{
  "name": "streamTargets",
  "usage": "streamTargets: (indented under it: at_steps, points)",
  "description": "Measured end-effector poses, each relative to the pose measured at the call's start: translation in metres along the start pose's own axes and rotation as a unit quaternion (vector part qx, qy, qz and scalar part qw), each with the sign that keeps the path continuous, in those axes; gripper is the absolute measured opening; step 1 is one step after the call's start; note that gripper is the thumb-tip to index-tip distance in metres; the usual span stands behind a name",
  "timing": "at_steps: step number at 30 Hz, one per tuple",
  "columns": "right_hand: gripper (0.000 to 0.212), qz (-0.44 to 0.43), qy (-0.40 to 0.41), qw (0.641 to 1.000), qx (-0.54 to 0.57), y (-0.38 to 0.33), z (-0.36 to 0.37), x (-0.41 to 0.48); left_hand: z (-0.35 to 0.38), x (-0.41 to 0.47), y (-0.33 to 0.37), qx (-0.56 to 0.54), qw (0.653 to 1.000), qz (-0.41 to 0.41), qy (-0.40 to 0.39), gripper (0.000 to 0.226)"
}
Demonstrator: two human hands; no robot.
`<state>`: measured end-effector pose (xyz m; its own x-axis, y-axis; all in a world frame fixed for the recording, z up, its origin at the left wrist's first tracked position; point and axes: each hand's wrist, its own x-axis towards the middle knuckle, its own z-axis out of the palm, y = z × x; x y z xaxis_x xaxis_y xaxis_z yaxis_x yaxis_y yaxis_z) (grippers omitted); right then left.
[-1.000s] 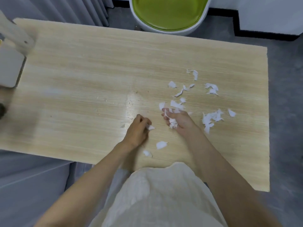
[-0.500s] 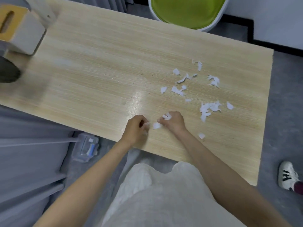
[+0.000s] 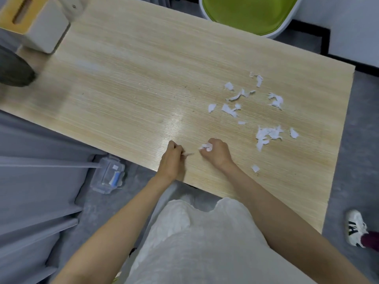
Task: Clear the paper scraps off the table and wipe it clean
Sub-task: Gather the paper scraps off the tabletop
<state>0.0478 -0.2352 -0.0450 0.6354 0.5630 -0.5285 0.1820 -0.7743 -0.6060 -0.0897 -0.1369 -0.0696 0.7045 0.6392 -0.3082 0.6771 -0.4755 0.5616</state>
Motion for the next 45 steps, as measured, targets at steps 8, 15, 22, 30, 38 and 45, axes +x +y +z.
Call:
streamTargets:
  at_steps: [8,15,22,30,38,45]
  points:
    - [0.027,0.148,-0.096,0.858,0.483,-0.012,-0.031,-0.002,-0.02,0.023,0.018,-0.101,0.991,-0.078,-0.031,0.007]
    - [0.028,0.172,-0.19,0.702,0.665,-0.013,-0.041,0.004,-0.034,0.041,0.097,-0.429,0.887,-0.17,0.006,0.02]
    - [0.032,0.236,-0.094,0.731,0.633,-0.004,-0.058,0.011,0.002,0.031,0.153,-0.259,0.965,-0.028,0.037,0.032]
    - [0.024,0.231,-0.038,0.711,0.663,0.025,-0.093,0.018,0.011,0.041,0.178,-0.199,0.969,-0.026,-0.142,0.011]
    - [0.022,0.203,0.08,0.816,0.536,0.046,-0.136,0.045,-0.002,0.101,0.149,-0.198,0.975,-0.013,-0.097,0.051]
    - [0.016,0.2,0.242,0.904,0.291,0.049,-0.16,0.09,0.036,0.166,0.149,-0.121,0.991,0.027,-0.055,0.104]
